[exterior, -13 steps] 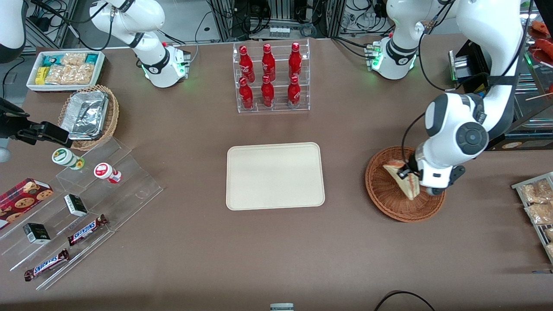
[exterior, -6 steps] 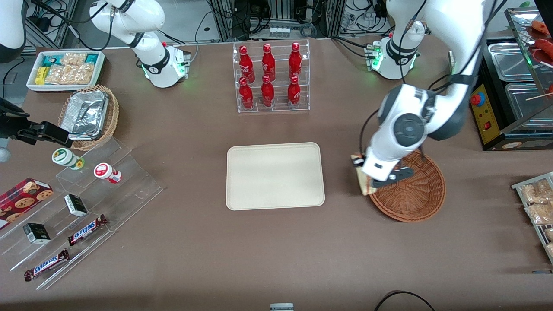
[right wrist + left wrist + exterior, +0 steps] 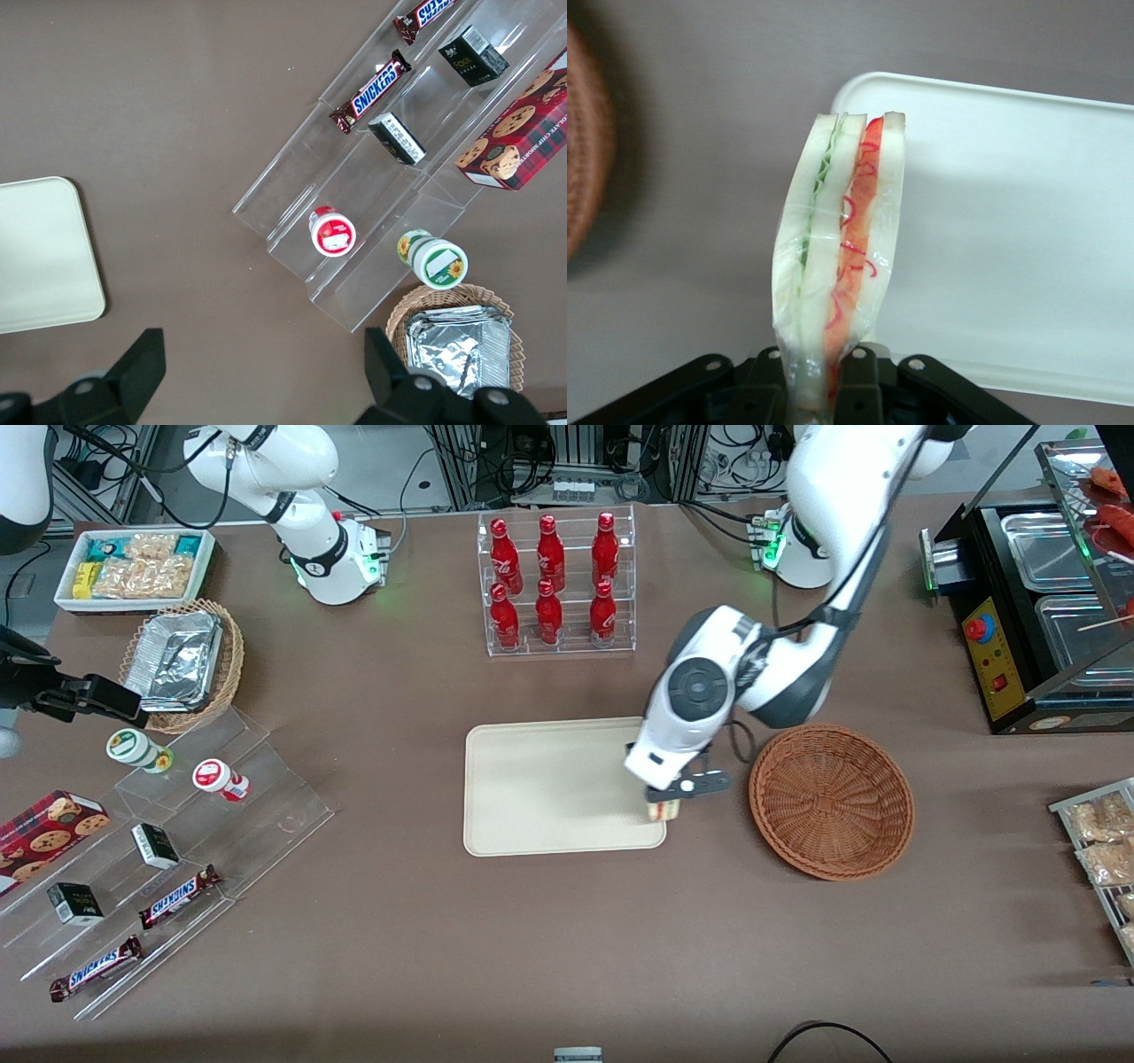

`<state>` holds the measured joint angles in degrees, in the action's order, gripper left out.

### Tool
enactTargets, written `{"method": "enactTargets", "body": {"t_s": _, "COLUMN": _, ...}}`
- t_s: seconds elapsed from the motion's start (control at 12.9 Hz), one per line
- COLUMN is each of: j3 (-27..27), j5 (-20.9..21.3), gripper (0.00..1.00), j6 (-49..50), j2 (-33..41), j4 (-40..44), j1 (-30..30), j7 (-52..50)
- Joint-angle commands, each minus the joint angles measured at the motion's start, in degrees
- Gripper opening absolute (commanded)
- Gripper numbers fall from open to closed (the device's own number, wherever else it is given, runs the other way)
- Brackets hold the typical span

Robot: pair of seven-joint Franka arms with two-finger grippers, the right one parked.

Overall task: Place sandwich from basket to tray
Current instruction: 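Lift the sandwich and carry it with the left gripper over the tray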

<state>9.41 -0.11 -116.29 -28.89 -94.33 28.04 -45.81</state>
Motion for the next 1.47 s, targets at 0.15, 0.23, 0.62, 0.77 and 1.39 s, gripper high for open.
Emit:
{"method": "enactTargets", "body": {"t_s": 0.15, "j3": -0.88, "j5": 0.37, "gripper": 0.00, "j6": 1.68, "j2": -9.77, "j4": 12.58, "j1": 7.01, "j7": -8.14}}
{"method": "enactTargets", "body": {"t_s": 0.23, "j3": -0.89, "j5": 0.37, "gripper": 0.00, "j6": 1.59, "j2": -11.70, "j4": 15.03, "j1": 7.99, "j7": -9.55}}
{"method": "enactTargets", "body": {"t_s": 0.62, "j3": -1.15, "j5": 0.37, "gripper": 0.00, "j6": 4.83, "j2": -18.30, "j4": 23.30, "j1": 11.33, "j7": -14.47}}
{"method": "enactTargets", "body": {"t_s": 0.77, "j3": -1.06, "j5": 1.94, "gripper": 0.00, "j6": 6.34, "j2": -20.58, "j4": 26.30, "j1": 11.42, "j7": -15.79}}
{"method": "enactTargets", "body": {"t_s": 1.39, "j3": -1.33, "j5": 4.15, "gripper": 0.00, "j6": 5.28, "j2": -22.35, "j4": 26.66, "j1": 12.92, "j7": -19.31}}
